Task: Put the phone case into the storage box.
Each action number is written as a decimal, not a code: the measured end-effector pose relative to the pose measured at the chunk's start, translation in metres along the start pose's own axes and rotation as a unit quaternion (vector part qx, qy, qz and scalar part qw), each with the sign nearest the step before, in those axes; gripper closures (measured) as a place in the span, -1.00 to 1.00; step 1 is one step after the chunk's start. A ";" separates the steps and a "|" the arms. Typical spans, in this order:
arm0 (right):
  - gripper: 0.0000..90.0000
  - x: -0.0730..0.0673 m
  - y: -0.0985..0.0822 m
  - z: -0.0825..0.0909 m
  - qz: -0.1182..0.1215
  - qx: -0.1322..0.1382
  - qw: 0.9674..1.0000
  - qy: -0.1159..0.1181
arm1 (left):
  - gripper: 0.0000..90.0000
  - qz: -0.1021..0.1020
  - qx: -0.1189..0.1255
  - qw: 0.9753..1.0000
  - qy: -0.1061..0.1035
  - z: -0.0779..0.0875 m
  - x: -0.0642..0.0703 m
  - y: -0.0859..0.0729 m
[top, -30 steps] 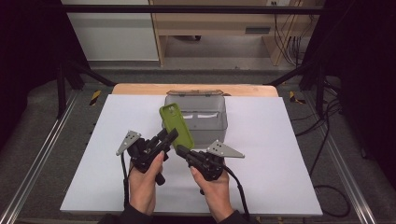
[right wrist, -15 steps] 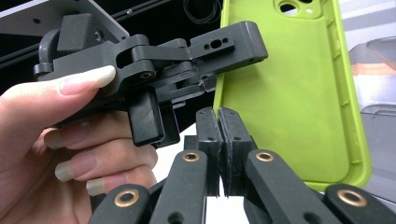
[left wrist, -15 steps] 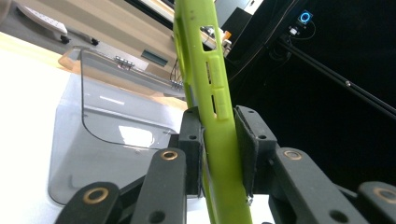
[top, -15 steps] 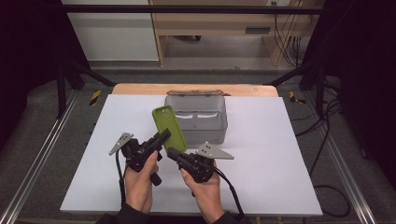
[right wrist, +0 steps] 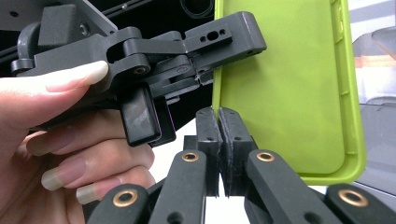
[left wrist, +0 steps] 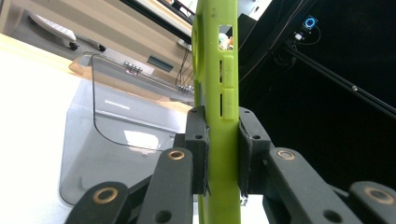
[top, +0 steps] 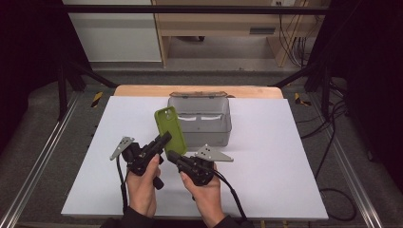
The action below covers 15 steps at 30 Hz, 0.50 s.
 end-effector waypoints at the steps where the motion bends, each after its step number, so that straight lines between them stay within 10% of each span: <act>1: 0.93 0.000 0.000 0.000 0.003 -0.002 1.000 0.003 | 0.72 -0.004 0.001 1.000 0.000 0.000 0.000 0.000; 15: 0.74 0.015 0.007 0.019 0.082 -0.026 0.996 -0.017 | 0.72 -0.036 0.009 0.999 0.019 0.007 -0.013 0.010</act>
Point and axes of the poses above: each handheld gripper's, and its own axes: z roughly backward along the jaws, y roughly out of its top, x roughly to its right, the point moved 7 cm from there along -z, roughly forward along the jaws, and after that the axes turned 11 degrees about x, right-handed, at the moved point
